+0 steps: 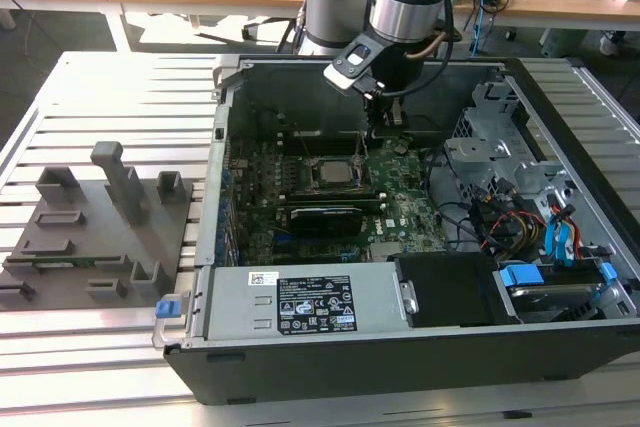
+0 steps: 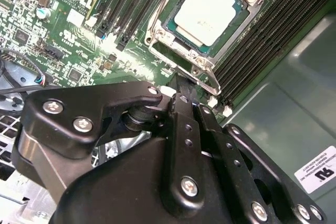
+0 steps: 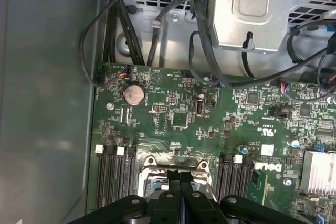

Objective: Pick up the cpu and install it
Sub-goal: 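Close the cpu cover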

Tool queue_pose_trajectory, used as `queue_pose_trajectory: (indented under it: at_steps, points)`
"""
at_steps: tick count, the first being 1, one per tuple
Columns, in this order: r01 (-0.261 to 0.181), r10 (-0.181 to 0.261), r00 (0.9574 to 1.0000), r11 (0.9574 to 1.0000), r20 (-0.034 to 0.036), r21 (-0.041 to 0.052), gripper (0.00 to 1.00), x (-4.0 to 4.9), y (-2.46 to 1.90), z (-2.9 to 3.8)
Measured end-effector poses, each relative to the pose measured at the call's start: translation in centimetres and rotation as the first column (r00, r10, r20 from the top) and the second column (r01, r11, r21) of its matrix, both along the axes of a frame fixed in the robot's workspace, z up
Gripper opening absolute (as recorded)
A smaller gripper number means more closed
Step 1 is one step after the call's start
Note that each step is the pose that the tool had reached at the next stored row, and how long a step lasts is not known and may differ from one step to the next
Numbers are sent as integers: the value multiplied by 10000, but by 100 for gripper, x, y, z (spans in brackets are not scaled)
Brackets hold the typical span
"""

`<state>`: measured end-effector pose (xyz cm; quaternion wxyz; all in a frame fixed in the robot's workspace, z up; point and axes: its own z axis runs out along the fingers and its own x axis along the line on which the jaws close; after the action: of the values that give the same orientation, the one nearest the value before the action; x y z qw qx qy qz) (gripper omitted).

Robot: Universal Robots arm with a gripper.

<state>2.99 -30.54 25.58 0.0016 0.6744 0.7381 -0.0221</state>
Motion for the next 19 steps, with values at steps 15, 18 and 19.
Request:
queue_pose_trajectory:
  at_steps: [15,18,19]
  points:
    - [0,0,10000,10000,0,1,11,-271,0,-86]
    - [0,0,10000,10000,0,0,11,-293,0,-112]
    - [1,-1,10000,10000,0,1,11,-298,0,-122]
